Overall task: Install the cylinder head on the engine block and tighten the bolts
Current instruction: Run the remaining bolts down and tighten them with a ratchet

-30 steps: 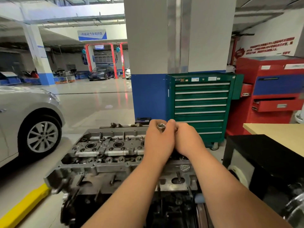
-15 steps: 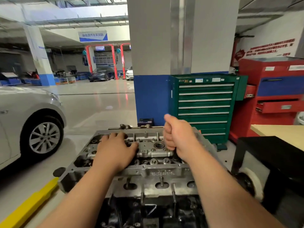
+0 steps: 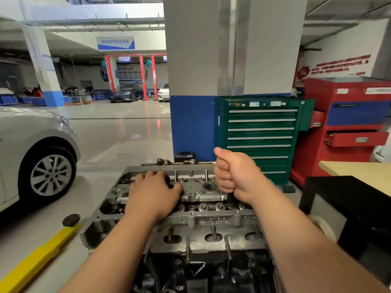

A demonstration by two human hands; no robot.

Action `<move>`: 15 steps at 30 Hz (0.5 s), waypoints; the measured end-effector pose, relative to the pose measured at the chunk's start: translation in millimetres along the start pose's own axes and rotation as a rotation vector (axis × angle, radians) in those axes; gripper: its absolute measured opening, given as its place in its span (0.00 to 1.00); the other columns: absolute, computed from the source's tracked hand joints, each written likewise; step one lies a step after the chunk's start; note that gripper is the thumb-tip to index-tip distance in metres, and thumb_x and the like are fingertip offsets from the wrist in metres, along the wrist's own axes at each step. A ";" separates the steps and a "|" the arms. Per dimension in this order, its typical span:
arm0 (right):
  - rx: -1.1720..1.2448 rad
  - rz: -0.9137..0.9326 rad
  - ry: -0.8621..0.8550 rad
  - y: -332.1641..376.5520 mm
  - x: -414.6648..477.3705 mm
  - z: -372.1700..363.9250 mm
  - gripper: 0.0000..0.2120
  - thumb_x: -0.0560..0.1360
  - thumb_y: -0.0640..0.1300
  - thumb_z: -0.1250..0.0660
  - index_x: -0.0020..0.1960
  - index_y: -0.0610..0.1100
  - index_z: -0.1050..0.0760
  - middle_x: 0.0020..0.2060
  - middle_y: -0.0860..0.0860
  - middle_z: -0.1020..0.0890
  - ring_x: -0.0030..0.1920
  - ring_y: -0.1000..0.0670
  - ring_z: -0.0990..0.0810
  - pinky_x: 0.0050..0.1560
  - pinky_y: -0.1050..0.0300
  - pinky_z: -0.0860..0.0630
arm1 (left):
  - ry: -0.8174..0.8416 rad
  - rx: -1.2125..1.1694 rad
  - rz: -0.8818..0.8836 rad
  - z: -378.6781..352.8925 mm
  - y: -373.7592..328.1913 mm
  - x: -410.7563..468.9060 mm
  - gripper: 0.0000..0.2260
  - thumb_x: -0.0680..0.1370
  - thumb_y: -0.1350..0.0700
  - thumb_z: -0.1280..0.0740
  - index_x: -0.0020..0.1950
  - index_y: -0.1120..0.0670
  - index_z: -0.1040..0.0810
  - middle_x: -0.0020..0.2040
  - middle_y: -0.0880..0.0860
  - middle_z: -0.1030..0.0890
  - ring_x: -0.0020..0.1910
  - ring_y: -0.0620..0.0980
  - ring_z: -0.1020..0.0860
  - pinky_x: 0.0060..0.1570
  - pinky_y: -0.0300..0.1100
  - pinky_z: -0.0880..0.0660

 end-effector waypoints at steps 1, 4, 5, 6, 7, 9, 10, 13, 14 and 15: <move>-0.088 0.119 -0.217 2.2 -3.6 6.5 0.24 0.81 0.49 0.43 0.26 0.47 0.41 0.19 0.52 0.40 0.19 0.52 0.42 0.21 0.62 0.45 | 0.004 0.011 -0.001 -0.5 -0.5 1.0 0.24 0.75 0.37 0.43 0.64 0.50 0.25 0.64 0.54 0.26 0.65 0.58 0.33 0.62 0.52 0.34; -0.376 0.387 -0.750 14.4 -26.0 11.5 0.27 0.80 0.49 0.43 0.24 0.44 0.39 0.18 0.53 0.36 0.20 0.55 0.35 0.21 0.63 0.39 | 0.001 0.009 0.005 -0.1 -1.1 0.3 0.24 0.75 0.37 0.42 0.65 0.50 0.26 0.65 0.54 0.26 0.66 0.58 0.33 0.63 0.52 0.34; -0.379 0.413 -0.775 12.8 -26.4 14.3 0.27 0.80 0.49 0.43 0.24 0.44 0.39 0.18 0.53 0.35 0.20 0.55 0.35 0.22 0.63 0.39 | -0.003 0.003 0.005 -0.4 -1.2 -0.4 0.24 0.75 0.37 0.42 0.65 0.50 0.26 0.65 0.53 0.26 0.65 0.58 0.33 0.62 0.51 0.34; -0.366 0.408 -0.705 9.6 -22.0 17.6 0.25 0.79 0.50 0.42 0.24 0.45 0.39 0.19 0.53 0.35 0.20 0.55 0.37 0.24 0.62 0.39 | -0.008 -0.001 0.004 -0.6 -0.8 -1.2 0.24 0.75 0.37 0.42 0.65 0.50 0.25 0.64 0.53 0.25 0.65 0.58 0.33 0.62 0.51 0.33; -0.364 0.369 -0.535 10.4 -14.0 16.4 0.23 0.79 0.50 0.40 0.26 0.47 0.37 0.22 0.53 0.33 0.23 0.56 0.37 0.28 0.59 0.37 | -0.015 -0.003 0.000 -0.2 -0.6 -1.1 0.24 0.75 0.37 0.42 0.64 0.49 0.25 0.64 0.53 0.25 0.65 0.57 0.32 0.61 0.51 0.33; -0.361 0.230 -0.095 13.3 -0.9 7.4 0.15 0.78 0.45 0.38 0.33 0.48 0.28 0.31 0.51 0.26 0.31 0.54 0.29 0.32 0.56 0.32 | -0.010 0.012 -0.002 -0.6 -1.1 0.0 0.23 0.75 0.37 0.43 0.63 0.49 0.25 0.63 0.53 0.25 0.64 0.57 0.32 0.61 0.51 0.33; -0.284 0.158 0.081 14.8 2.3 3.3 0.10 0.78 0.42 0.38 0.38 0.46 0.25 0.35 0.49 0.23 0.35 0.52 0.26 0.34 0.56 0.29 | -0.007 0.020 -0.003 -0.3 -2.0 0.9 0.23 0.75 0.37 0.43 0.62 0.49 0.25 0.63 0.53 0.25 0.64 0.58 0.32 0.62 0.51 0.33; 0.033 -0.094 0.373 5.5 1.5 -11.2 0.14 0.73 0.47 0.39 0.30 0.46 0.26 0.26 0.48 0.26 0.25 0.51 0.28 0.28 0.59 0.34 | -0.009 0.012 0.004 0.7 -3.0 1.3 0.22 0.75 0.38 0.42 0.61 0.49 0.24 0.63 0.53 0.24 0.64 0.58 0.32 0.62 0.50 0.33; 0.055 -0.110 0.355 2.6 3.0 -11.9 0.20 0.75 0.49 0.41 0.24 0.47 0.32 0.20 0.51 0.32 0.19 0.53 0.36 0.24 0.61 0.40 | -0.013 0.004 0.004 1.1 -2.6 1.1 0.22 0.75 0.38 0.42 0.61 0.49 0.24 0.63 0.53 0.24 0.63 0.58 0.31 0.62 0.50 0.32; 0.037 -0.089 0.274 0.0 6.4 -9.4 0.25 0.78 0.50 0.43 0.22 0.48 0.38 0.18 0.52 0.38 0.17 0.53 0.42 0.23 0.62 0.45 | -0.019 -0.003 0.003 1.8 -2.2 1.0 0.22 0.74 0.38 0.41 0.61 0.49 0.24 0.62 0.53 0.24 0.63 0.58 0.31 0.62 0.50 0.32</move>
Point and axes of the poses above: each hand's wrist, its own x-axis towards the middle knuckle, its own z-axis out of the back of the hand, y = z × x, the point moved 7 cm from there along x, towards the middle knuckle
